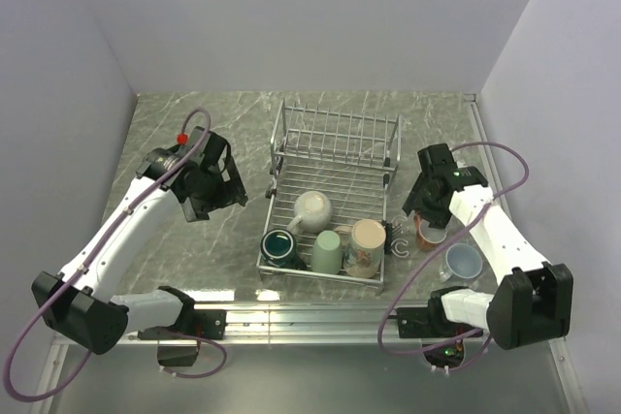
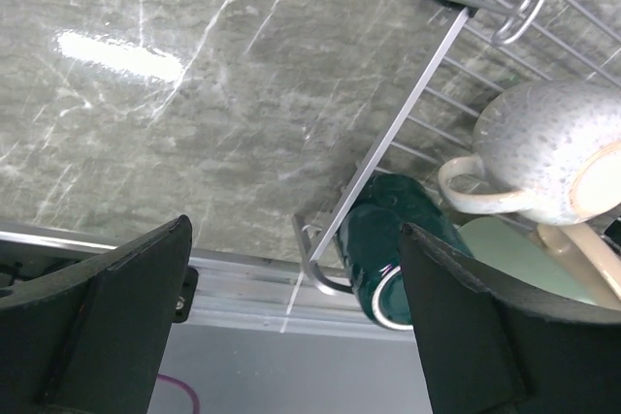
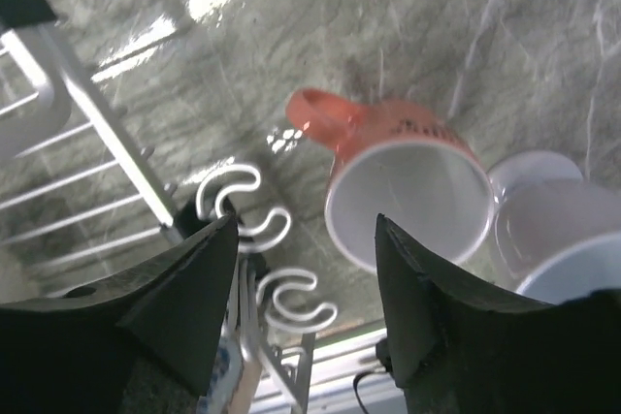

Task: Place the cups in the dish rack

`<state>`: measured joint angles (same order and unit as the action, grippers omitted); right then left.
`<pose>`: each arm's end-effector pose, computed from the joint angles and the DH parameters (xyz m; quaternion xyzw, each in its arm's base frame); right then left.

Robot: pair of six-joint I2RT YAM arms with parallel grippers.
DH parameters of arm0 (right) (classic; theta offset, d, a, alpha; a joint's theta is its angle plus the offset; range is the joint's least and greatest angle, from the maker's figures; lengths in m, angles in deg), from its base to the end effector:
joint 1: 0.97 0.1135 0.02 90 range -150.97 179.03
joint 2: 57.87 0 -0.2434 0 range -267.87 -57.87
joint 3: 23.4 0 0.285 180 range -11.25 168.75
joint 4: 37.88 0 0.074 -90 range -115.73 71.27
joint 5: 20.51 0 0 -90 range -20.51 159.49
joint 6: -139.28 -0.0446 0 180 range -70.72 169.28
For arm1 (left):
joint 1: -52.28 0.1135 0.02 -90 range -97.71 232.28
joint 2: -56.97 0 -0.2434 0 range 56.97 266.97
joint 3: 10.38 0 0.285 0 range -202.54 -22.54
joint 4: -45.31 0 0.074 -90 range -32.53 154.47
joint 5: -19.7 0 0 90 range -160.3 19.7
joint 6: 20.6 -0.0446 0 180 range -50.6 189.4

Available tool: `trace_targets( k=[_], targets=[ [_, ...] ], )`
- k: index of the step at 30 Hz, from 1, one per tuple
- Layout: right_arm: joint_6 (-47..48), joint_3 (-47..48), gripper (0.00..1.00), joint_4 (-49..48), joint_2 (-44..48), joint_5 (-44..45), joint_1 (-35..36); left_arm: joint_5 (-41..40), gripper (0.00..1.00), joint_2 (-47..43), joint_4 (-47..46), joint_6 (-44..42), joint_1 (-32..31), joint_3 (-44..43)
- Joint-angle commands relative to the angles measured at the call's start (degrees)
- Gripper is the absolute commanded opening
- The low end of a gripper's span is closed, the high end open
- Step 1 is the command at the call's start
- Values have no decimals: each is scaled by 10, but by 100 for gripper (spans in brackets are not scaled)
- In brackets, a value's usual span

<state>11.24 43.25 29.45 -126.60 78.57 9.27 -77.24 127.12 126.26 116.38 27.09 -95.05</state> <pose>0.2552 0.0389 0.2195 0.2494 0.9487 0.0018 0.1944 0.2381 -0.1060 0.3055 -0.1968 0.9572 -0.0722 0.1996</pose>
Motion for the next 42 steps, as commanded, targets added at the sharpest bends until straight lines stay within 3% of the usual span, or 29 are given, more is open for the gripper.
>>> trace_targets(
  k=[1, 4, 10, 11, 13, 18, 22, 28, 30, 32, 33, 36, 37, 41, 42],
  targets=[
    [3, -18, 65, -39, -15, 33, -4, -4, 93, -20, 18, -18, 5, 4],
    [2, -39, 55, -55, -25, 30, -5, -4, 92, -26, 23, -23, 8, 4],
    [-1, -54, 25, -69, -32, 22, -4, -4, 91, -34, 27, -27, 13, 1],
    [-1, -51, 11, -67, -32, 22, -4, -3, 90, -34, 27, -29, 14, 0],
    [-1, -40, 0, -56, -26, 20, -4, 6, 86, -33, 27, -35, 15, -6],
    [4, 35, 0, 37, 1, 98, 0, 46, 88, -33, 5, -56, 15, -32],
    [20, 150, 0, 100, 23, 143, 0, 30, 99, -18, 5, -54, 15, -76],
    [26, 335, 0, 154, 39, 82, 12, 64, 99, 24, -20, -61, 15, -105],
    [29, 374, 0, 140, 41, 9, 24, 65, 100, 33, -21, -64, 15, -119],
    [25, 407, 0, 81, 57, -61, 48, 87, 97, 45, -23, -75, 15, -148],
    [16, 405, 0, 51, 65, -154, 52, 104, 97, 46, -30, -81, 15, -159],
    [-64, 345, 0, -112, 100, -301, 58, 224, 97, 39, -99, -85, 14, -185],
    [-93, 299, 0, -163, 107, -384, 59, 311, 96, 27, -129, -68, 15, -179],
    [-286, 212, 0, -423, 135, -483, 63, 487, 98, -44, -412, 59, 16, -73],
    [-318, 197, 0, -513, 135, -491, 63, 500, 99, -53, -506, 85, 17, -53]
  ],
)
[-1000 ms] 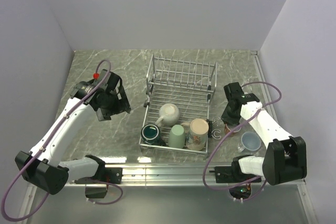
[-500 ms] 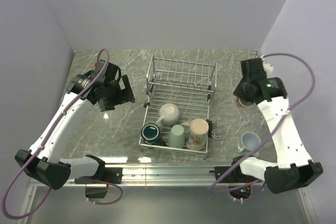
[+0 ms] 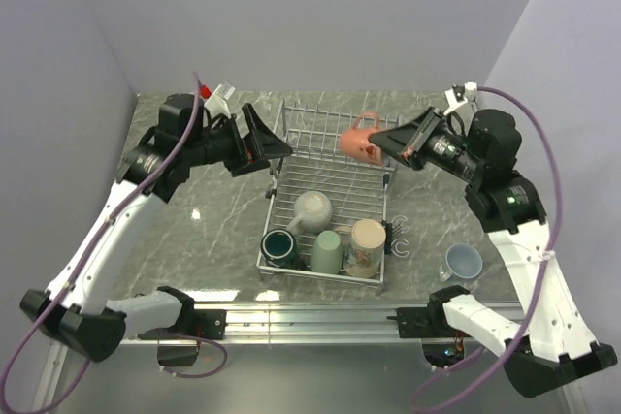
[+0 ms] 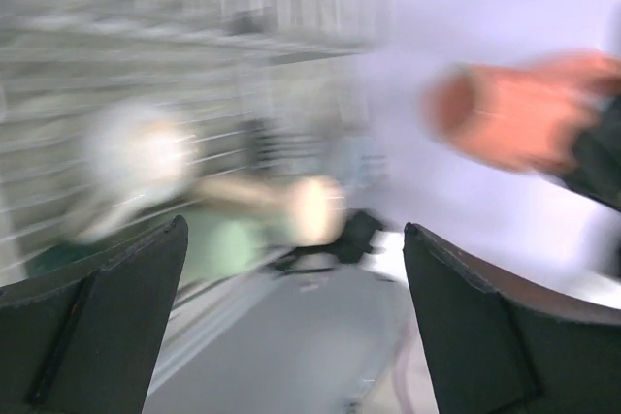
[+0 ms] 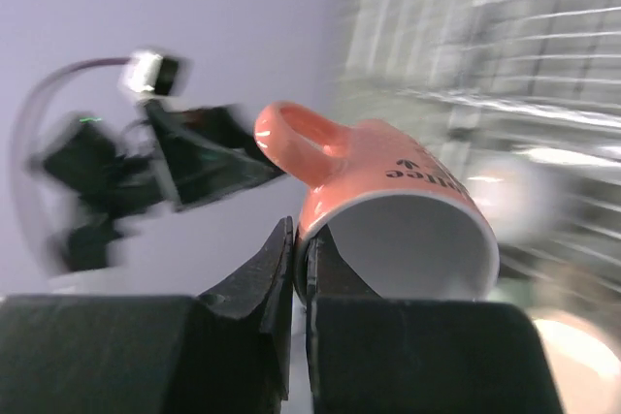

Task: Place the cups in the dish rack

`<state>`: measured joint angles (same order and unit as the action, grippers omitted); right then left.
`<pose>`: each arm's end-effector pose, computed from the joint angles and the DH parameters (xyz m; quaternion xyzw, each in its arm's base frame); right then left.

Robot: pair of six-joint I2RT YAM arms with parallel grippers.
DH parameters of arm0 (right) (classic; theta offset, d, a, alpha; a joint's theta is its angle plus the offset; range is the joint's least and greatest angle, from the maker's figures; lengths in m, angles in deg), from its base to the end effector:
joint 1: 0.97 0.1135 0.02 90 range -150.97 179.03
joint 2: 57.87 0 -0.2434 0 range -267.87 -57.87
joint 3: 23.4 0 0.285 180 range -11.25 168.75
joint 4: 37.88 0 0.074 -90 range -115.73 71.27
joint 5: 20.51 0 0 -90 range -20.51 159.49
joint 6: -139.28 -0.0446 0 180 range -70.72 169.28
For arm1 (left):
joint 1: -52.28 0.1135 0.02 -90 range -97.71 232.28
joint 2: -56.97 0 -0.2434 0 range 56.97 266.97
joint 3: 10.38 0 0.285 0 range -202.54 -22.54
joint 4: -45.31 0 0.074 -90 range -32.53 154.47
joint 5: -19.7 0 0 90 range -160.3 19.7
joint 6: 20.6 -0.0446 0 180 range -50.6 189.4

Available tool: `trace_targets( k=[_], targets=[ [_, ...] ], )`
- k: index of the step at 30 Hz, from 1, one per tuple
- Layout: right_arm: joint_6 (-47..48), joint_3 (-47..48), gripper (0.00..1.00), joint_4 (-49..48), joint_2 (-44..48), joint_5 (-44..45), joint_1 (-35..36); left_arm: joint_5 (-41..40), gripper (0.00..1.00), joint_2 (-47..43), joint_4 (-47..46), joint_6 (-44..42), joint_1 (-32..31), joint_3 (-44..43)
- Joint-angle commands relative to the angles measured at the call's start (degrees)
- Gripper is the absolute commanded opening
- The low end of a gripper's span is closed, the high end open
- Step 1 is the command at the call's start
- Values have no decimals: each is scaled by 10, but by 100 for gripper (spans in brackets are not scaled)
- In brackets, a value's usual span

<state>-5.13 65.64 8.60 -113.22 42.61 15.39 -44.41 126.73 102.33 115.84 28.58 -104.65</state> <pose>0.2147 0.0840 0.4466 0.1107 0.7658 0.4995 0.3896 0.2590 -0.1349 0.3988 -0.0628 0.8590 -0.4301 0.2707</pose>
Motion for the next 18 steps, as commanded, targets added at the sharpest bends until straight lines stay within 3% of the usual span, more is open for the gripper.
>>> trace_targets(
  k=[1, 2, 7, 18],
  targets=[
    [-184, -46, 0, -341, -3, -151, 2, 179, 99, -58, -302, 134, 2, 73],
    [-225, -50, 0, -393, -15, -164, 3, 183, 99, -59, -325, 148, 2, 84],
    [-310, -51, 0, -446, -42, -190, 17, 179, 98, -73, -400, 170, 1, 117],
    [-379, -81, 0, -505, -66, -200, 90, 194, 97, -70, -470, 197, 0, 114]
  ],
)
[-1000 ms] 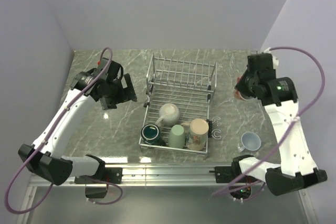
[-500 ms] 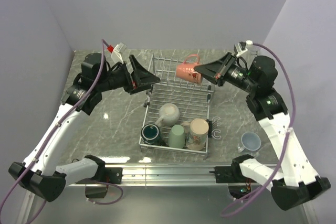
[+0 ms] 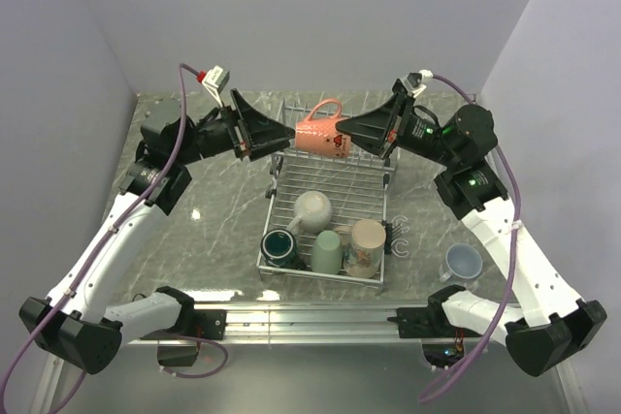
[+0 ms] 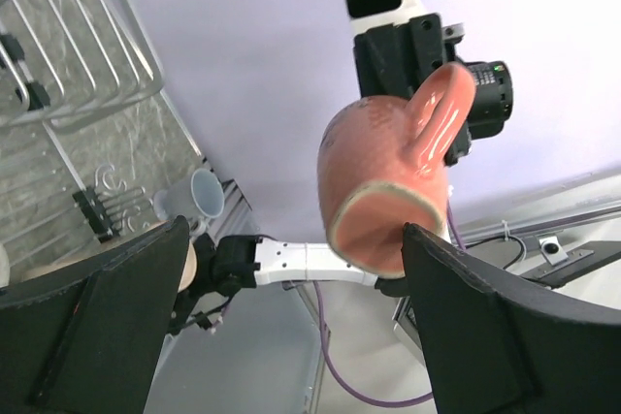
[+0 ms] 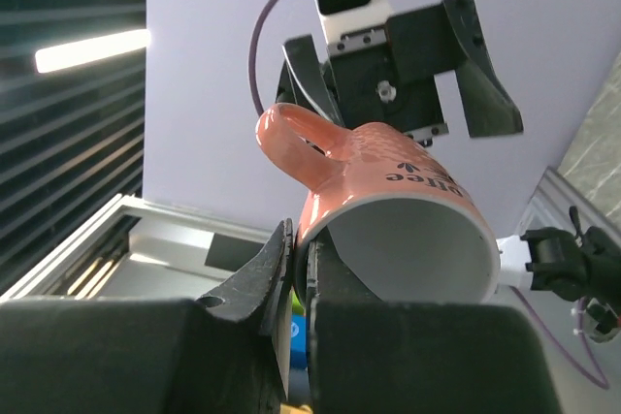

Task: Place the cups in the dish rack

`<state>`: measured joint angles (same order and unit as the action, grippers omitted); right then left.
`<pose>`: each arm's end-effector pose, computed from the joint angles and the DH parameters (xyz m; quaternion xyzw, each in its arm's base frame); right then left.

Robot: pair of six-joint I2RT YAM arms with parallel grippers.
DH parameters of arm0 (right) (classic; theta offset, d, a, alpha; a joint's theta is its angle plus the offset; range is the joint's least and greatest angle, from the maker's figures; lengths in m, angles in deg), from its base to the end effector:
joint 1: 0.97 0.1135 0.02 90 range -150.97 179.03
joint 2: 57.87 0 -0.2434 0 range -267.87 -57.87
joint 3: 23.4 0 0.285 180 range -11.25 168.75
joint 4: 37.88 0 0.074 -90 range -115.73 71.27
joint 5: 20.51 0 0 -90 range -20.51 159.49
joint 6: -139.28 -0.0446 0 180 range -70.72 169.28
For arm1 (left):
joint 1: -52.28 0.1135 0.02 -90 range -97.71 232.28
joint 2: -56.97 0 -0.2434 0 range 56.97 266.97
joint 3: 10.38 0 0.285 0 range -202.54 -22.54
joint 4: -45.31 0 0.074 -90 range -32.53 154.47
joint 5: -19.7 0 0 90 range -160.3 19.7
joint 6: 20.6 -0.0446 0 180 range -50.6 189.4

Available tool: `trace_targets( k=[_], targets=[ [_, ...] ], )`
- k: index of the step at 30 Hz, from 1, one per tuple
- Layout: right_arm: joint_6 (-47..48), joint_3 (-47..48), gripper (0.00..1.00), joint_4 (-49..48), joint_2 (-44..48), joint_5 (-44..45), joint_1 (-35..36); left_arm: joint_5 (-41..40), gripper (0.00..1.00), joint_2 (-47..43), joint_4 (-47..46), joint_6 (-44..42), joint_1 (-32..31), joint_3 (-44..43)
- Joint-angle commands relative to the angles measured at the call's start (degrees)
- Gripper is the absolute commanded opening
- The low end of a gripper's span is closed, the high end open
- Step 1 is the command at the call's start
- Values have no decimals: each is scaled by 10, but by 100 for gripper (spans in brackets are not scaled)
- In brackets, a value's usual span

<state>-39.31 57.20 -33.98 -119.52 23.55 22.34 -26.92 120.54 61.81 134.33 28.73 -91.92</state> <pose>0.2402 0.1384 0.4475 0.0413 0.6388 0.7384 0.2124 0.2528 -0.1436 0.4221 0.0185 0.7002 -0.6490 0.2967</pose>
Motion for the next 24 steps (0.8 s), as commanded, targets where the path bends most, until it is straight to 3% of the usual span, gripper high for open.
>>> trace_targets(
  k=[1, 24],
  targets=[
    [-26, 7, 0, -76, -6, -6, 32, 26, 97, -5, -66, 13, -2, -19],
    [-29, -63, 0, -147, -22, 72, 46, 6, 94, -56, -50, 28, -3, -31]
  ],
)
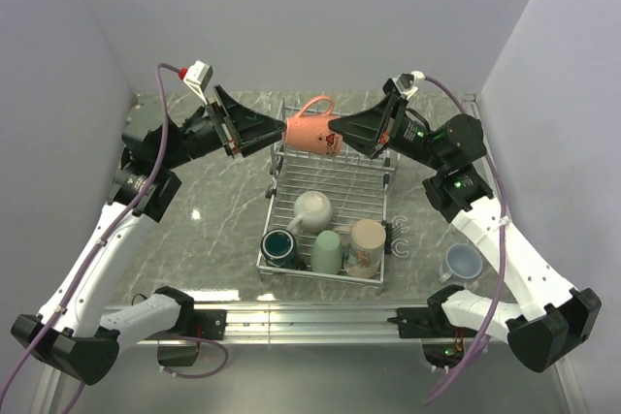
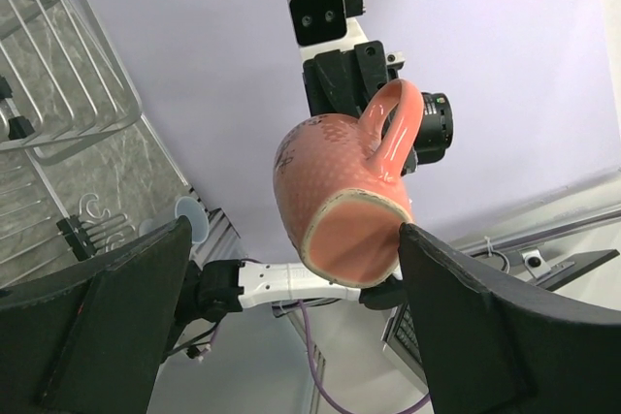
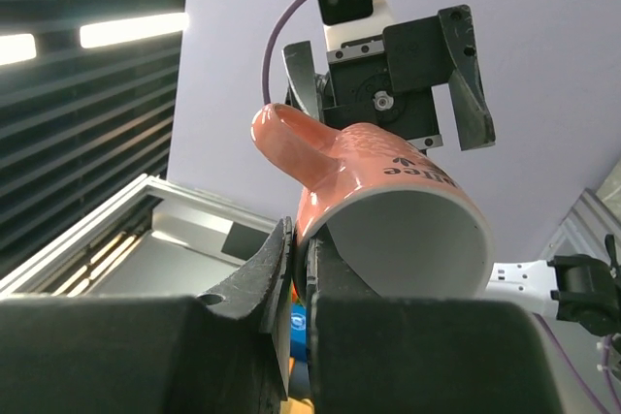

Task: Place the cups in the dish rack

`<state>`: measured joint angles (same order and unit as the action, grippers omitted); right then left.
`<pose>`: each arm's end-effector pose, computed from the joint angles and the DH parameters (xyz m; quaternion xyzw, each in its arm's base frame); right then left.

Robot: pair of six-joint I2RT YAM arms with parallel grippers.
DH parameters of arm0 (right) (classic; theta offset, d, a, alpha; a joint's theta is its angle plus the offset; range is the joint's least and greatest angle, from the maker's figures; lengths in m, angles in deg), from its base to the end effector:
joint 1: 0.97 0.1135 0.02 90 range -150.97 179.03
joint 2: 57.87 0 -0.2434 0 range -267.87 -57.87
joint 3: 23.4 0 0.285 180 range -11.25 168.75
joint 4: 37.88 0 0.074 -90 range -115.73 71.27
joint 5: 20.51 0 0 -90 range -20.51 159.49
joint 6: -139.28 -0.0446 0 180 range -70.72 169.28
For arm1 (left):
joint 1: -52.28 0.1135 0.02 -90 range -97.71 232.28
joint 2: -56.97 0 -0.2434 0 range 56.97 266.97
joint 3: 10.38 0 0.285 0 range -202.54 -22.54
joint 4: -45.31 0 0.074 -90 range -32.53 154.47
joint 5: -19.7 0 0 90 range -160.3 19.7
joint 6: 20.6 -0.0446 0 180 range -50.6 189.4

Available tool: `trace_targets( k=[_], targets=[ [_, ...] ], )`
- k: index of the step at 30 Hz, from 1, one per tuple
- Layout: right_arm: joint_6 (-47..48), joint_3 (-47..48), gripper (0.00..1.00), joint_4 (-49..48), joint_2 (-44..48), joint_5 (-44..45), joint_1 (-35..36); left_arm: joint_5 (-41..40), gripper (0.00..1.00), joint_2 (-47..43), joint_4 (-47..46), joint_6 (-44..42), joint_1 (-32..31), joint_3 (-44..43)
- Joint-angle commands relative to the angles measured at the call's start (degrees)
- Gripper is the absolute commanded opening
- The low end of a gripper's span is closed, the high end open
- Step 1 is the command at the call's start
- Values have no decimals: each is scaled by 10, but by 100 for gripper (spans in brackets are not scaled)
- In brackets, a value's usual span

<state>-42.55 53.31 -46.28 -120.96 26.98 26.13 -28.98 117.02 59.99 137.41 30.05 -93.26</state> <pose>0.2408 0.1571 0.4377 0.0250 0.6010 0.7685 0.2180 0.2365 -0.1285 0.4502 0.0072 0.6684 -0.6640 0.3351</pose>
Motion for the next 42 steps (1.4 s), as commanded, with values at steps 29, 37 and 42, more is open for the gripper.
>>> trace_targets(
  k=[29, 37, 42],
  targets=[
    [-17, -50, 0, -58, 23, 111, 2, -54, 91, -4, 216, -172, 1, -113],
    [-42, -51, 0, -83, 16, 109, 15, -27, 93, 10, 142, -146, -3, -87],
    [-53, -50, 0, -99, 1, 117, 28, 12, 91, 16, 69, -115, -7, -57]
  ],
)
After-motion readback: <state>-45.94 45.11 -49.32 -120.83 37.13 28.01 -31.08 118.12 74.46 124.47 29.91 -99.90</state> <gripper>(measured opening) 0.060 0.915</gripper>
